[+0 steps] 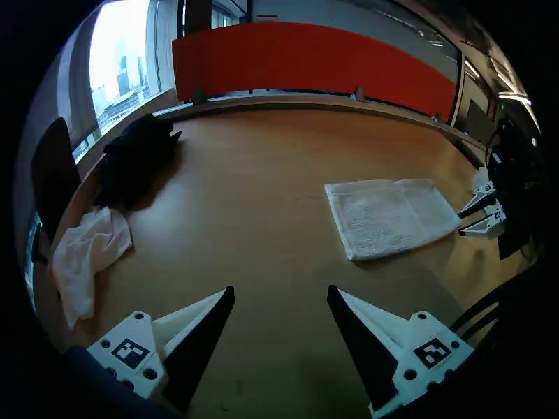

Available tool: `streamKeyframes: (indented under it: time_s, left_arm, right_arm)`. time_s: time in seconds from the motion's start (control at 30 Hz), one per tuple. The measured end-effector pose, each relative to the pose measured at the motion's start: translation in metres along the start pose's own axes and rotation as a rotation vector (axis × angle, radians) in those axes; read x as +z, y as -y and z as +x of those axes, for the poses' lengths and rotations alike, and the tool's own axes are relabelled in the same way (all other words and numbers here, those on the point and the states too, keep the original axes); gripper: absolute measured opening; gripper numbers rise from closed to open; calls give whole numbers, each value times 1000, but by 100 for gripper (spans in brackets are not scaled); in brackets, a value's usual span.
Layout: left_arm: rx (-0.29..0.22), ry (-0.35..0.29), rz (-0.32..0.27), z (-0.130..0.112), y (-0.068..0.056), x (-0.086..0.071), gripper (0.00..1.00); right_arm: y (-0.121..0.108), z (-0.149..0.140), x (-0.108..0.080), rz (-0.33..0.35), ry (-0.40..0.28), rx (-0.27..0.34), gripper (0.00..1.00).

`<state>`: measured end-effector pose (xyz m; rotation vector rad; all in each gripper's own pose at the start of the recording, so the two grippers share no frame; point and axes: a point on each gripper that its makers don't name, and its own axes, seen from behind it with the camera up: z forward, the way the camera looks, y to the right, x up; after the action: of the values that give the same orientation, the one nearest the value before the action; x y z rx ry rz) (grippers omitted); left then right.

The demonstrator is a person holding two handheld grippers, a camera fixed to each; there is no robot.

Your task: Fold towel

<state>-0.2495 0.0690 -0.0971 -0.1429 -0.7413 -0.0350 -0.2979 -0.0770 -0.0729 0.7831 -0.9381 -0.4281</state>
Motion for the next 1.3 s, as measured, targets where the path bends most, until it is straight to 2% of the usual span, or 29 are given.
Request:
streamKeyframes:
  time_s: [0.27,0.37,0.47,0.6,0.9,1.3]
  left_arm:
    - [-17,-34,11,1,6,-4,99]
    - [-32,-67,12,5,6,-5,99]
    - [-41,-73,15,5,6,-5,99]
    - [-32,-89,25,7,8,-6,99]
    - [-45,-119,45,9,12,-9,99]
    - [-43,-125,41,10,11,-10,99]
  right_arm:
    - [0,-5,1,3,18,-16,31]
    - [0,-6,1,1,19,-17,27]
    - [-1,-5,1,-2,15,-17,21]
    - [-3,-3,1,-9,6,-20,10]
    - [-2,3,-1,-19,-20,-15,4]
    - [-10,20,-20,-56,-76,10,3]
